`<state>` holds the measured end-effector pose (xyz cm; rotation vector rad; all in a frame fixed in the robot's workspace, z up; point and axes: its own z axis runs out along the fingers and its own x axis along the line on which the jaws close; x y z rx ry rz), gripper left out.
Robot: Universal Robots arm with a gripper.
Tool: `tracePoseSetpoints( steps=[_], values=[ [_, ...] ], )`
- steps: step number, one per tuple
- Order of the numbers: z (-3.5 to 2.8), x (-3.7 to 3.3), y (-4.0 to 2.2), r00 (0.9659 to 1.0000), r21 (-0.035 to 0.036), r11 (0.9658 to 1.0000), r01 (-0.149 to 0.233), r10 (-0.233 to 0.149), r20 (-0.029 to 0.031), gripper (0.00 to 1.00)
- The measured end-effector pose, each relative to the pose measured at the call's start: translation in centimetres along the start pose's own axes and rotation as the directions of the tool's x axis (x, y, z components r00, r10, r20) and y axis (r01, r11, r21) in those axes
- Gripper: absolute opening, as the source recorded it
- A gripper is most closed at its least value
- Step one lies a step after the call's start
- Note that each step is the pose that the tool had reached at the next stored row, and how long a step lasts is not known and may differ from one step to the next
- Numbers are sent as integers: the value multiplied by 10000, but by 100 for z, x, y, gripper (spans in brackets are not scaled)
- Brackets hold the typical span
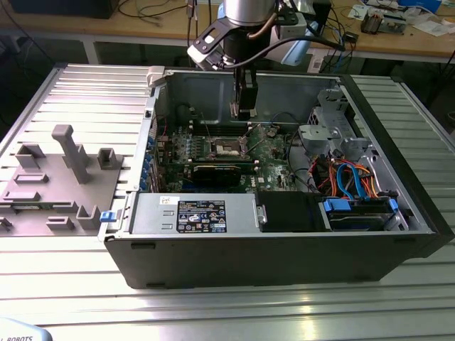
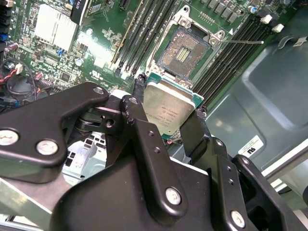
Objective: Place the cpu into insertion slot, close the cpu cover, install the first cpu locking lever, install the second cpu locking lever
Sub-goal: 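Place the cpu into insertion slot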
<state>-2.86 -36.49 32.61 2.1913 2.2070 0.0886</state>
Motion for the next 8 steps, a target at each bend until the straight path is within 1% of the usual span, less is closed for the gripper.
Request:
tracePoseSetpoints(
  steps=[8],
  values=[
    [14,0,-1,10000,0,10000,0,0,0,54]
  ],
)
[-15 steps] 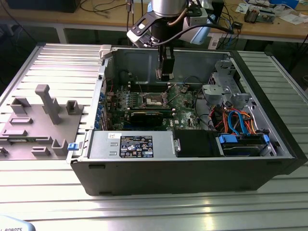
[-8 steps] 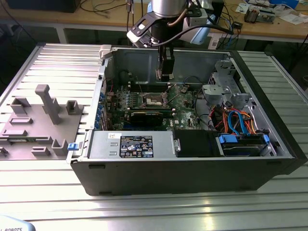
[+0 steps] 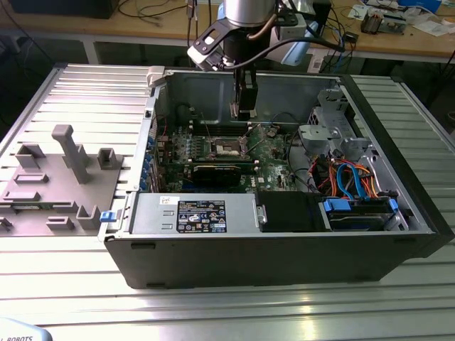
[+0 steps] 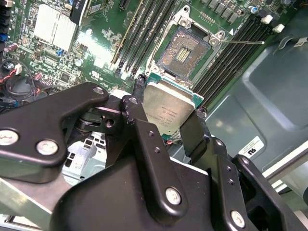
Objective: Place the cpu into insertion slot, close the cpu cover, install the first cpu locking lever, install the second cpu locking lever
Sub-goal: 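Place the cpu into insertion slot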
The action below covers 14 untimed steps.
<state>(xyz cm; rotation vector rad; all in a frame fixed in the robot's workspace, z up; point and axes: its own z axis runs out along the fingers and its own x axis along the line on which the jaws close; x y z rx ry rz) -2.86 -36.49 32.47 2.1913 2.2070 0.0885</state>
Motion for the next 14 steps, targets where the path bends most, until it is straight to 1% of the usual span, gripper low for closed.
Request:
tracePoseSetpoints(
  steps=[3,7,9,14],
  values=[
    [20,0,-1,10000,0,10000,0,0,1,54],
    [25,0,-2,10000,0,10000,0,0,0,54],
    [73,-1,-4,10000,0,10000,0,0,0,54],
    [85,-2,-5,10000,0,10000,0,0,0,54]
  ],
)
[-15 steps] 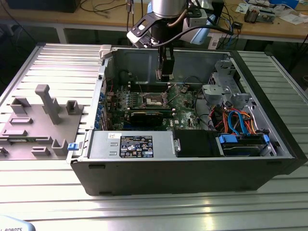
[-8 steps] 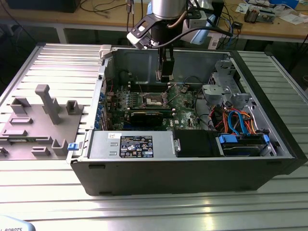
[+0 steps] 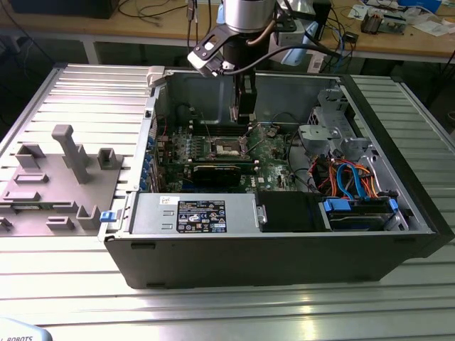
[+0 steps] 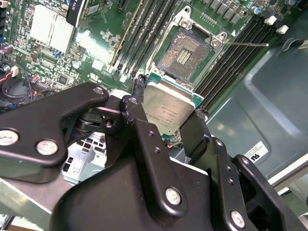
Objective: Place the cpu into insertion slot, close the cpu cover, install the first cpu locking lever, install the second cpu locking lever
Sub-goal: 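Place the cpu into insertion slot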
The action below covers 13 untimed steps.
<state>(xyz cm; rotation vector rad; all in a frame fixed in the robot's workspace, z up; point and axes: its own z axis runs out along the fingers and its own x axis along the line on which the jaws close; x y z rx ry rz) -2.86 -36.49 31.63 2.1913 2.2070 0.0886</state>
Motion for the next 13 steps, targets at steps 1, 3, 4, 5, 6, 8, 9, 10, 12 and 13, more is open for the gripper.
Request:
tracePoseSetpoints(
  steps=[1,3,4,5,6,8,9,10,12,13],
  values=[
    [6,0,0,10000,0,10000,0,0,0,54],
    [8,0,0,10000,0,10000,0,0,0,54],
    [10,0,-1,10000,0,10000,0,0,1,54],
    [11,0,-1,10000,0,10000,0,0,1,54],
    [12,0,-1,10000,0,10000,0,0,0,54],
    [16,0,-1,10000,1,10000,0,0,0,54],
    [115,-2,-7,10000,0,10000,0,0,0,54],
    [193,-4,-12,10000,0,10000,0,0,0,54],
    [194,-4,-12,10000,0,10000,0,0,0,54],
    [201,-4,-12,10000,0,10000,0,0,0,54]
  ],
)
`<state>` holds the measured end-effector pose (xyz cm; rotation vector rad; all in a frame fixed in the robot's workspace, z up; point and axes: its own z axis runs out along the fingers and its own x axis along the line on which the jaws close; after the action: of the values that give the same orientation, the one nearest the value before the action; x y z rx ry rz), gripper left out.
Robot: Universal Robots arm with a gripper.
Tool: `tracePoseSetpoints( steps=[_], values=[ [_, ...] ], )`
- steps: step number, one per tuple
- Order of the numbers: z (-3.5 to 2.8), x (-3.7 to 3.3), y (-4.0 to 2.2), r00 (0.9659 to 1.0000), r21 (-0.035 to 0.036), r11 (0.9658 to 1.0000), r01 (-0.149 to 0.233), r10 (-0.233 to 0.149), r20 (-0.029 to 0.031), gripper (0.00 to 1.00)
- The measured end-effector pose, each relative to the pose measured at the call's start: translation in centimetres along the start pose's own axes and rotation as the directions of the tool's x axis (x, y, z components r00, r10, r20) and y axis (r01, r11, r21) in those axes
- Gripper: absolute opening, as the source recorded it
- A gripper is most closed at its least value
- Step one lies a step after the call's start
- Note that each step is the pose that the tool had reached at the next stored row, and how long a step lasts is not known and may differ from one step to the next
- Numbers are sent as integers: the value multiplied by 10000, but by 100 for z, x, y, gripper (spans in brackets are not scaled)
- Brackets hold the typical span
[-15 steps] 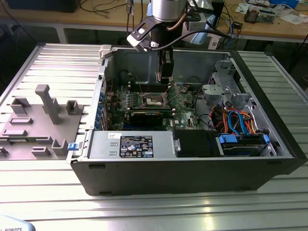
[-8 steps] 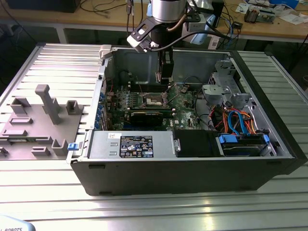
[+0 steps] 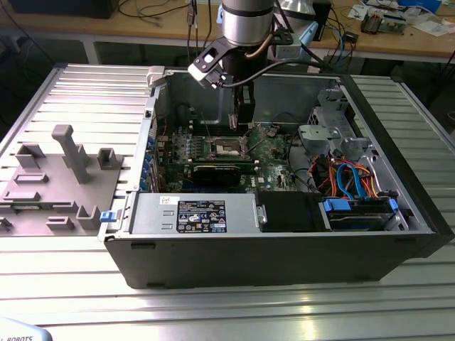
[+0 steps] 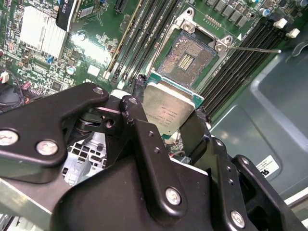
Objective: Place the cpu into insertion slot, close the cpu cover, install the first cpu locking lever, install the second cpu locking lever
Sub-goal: 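Place the cpu into insertion slot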
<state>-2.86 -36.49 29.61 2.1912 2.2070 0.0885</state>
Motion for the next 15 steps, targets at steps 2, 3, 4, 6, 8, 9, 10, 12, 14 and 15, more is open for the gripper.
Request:
tracePoseSetpoints(
  steps=[2,3,4,6,8,9,10,12,14,15],
  values=[
    [8,0,-1,10000,0,10000,0,0,0,54],
    [16,0,-1,10000,0,10000,0,0,0,54],
    [16,0,-1,10000,0,10000,0,0,0,54],
    [33,-1,-2,10000,0,10000,0,0,0,54],
    [35,-1,-2,10000,0,10000,0,0,0,54],
    [37,-1,-2,10000,0,10000,0,0,0,54],
    [37,-1,-2,10000,0,10000,0,0,0,54],
    [136,0,-9,10000,0,10000,0,0,0,54],
    [138,0,-9,10000,0,10000,0,0,-1,54],
    [140,0,-12,10000,0,10000,-2,2,0,54]
  ],
)
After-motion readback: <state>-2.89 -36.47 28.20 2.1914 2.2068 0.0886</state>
